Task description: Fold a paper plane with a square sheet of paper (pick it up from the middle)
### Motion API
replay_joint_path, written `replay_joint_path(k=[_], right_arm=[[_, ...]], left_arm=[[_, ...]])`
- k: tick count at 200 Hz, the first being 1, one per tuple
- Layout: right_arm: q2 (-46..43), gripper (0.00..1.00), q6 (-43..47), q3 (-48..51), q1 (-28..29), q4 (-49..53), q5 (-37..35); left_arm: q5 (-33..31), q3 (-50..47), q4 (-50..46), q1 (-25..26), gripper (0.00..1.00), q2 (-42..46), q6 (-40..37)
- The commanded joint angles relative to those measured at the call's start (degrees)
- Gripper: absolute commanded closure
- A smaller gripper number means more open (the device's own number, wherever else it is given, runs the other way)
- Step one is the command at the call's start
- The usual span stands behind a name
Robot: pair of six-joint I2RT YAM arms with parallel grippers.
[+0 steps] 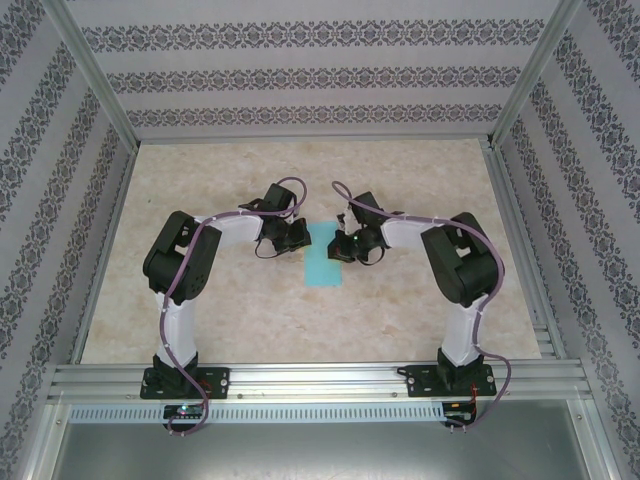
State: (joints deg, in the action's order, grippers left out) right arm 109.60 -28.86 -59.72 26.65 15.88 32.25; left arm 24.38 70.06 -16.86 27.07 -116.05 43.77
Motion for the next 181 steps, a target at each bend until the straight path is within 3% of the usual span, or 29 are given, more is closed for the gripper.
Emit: replay_joint_path(k=[1,28,50,110,181], right_arm=[[-3.61,1.0,2.69,5.54,-0.54,4.43,0.61],[-9.24,1.0,2.31,7.7,-0.49,4.79,0.44],[-10.9,1.0,1.78,3.78,0.68,4.78,0.09],[-0.62,1.0,1.2,-4.61,4.24,3.18,0.36],[-2.86,1.0,2.87,5.94,3.34,3.99,-0.88]], left_arm=[[-9.38,-5.06,-10.8,-0.14,1.0,-6.65,-0.85],[-9.53,-5.11,-10.65,-0.13,1.0,-6.28,-0.91],[-9.3,-4.72,-10.73,-0.17,1.0,-6.29,-1.0],[-9.37,-4.36,-10.91,-0.09,1.0,-6.36,-0.97],[-9.53,-4.32,-11.04,-0.07,1.0,-6.29,-1.23]])
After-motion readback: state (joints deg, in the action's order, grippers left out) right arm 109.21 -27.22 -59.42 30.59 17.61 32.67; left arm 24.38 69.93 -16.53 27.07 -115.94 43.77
